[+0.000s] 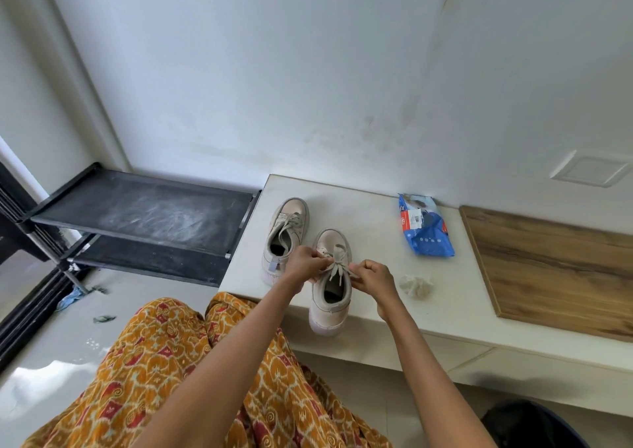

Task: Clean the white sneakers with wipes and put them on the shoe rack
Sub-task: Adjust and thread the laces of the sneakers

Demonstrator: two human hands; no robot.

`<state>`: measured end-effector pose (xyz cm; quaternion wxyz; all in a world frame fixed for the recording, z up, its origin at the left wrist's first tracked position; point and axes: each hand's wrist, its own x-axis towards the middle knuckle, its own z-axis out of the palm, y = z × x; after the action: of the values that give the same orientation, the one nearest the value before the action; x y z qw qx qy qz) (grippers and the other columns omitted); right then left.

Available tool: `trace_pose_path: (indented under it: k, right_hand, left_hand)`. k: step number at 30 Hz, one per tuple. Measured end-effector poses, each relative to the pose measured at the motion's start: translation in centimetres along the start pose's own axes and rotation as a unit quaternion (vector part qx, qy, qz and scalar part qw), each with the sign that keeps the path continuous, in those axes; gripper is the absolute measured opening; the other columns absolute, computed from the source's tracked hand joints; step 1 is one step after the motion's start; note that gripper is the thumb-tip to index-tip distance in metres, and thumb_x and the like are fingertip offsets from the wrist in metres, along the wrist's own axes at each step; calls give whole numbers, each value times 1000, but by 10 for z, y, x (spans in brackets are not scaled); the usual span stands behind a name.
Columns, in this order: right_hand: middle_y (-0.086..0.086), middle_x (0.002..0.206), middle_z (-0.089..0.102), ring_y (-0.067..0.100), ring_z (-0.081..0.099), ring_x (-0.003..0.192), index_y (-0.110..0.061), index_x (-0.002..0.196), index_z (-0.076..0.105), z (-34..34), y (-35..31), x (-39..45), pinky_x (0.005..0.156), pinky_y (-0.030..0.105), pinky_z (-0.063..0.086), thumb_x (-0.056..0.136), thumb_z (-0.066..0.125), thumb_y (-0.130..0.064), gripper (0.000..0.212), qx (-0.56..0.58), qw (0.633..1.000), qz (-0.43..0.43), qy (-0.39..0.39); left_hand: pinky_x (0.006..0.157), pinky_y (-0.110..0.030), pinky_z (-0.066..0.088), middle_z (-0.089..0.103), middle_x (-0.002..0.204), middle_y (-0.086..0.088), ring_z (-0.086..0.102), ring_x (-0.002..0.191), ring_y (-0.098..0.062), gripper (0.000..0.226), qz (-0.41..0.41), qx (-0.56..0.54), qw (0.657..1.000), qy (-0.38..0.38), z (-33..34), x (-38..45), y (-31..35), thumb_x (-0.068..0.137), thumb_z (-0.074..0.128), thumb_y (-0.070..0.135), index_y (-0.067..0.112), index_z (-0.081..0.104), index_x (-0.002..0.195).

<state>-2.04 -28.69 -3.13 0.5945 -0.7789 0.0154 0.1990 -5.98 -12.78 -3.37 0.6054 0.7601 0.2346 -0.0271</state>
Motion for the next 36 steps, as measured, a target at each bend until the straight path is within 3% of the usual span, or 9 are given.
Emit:
trace_pose_path:
  k: [5,10,13,17,22,27,32,34,36]
  right_hand:
    - [16,86,67,23,68,80,-10,66,55,1,-6,-9,74,32,58,90,62,-20,26,-16,1000,-5,-2]
    - [4,96,64,22,70,76,-16,98,53,-2,-4,-25,57,29,56,79,63,-57,46,-157,985,34,-61]
    - [4,98,65,25,70,65,-21,110,47,4,0,-28,67,33,58,80,66,-43,42,-232,969,42,-68]
    - [8,96,71,30,69,75,-18,110,58,6,-3,-6,81,35,54,82,58,-27,29,-320,947,-18,30]
    - [12,104,70,32,66,93,-18,116,62,1,-30,33,84,33,49,86,55,-22,32,-320,942,-43,96]
    - [13,114,66,34,62,101,-16,121,60,3,-44,68,89,38,49,87,53,-17,34,-281,952,-29,116]
    - [15,120,58,33,52,111,-11,119,56,10,-53,73,85,39,46,90,48,-13,30,-226,952,-57,197]
    - [16,116,54,31,47,112,-8,112,56,23,-55,63,84,39,43,86,50,-3,28,-207,928,-172,258]
    - [15,107,58,31,50,106,-6,102,61,44,-58,53,84,39,44,81,53,4,25,-189,906,-281,254]
  left_hand:
    - [58,-30,49,58,59,-5,55,55,-17,26,10,6,1000,26,3,-6,2,86,68,21,8,61,64]
    - [61,-30,50,60,77,-3,58,71,-18,32,12,66,997,34,5,-17,-4,96,47,38,9,61,91]
    - [54,-29,50,57,87,-3,60,83,-24,45,-23,25,999,22,3,-18,-5,100,28,47,11,55,97]
    - [74,-40,54,58,88,-5,60,80,-25,43,-16,-53,998,29,8,-9,2,97,27,54,18,49,92]
    - [90,-39,47,58,104,-12,58,94,-24,37,-3,-209,978,13,15,7,24,99,32,45,11,41,111]
    - [92,-29,38,52,115,-10,50,107,-20,38,8,-227,974,-7,23,22,44,101,32,41,11,41,121]
    - [95,-33,42,59,122,-8,54,113,-21,33,70,-50,996,-2,20,34,50,98,40,28,12,50,126]
    - [88,-35,47,63,113,-9,59,106,-23,28,161,66,981,80,10,36,48,92,44,9,11,57,116]
    - [79,-39,48,63,104,-11,59,97,-30,34,235,182,932,207,-6,36,46,81,46,-2,10,62,107]
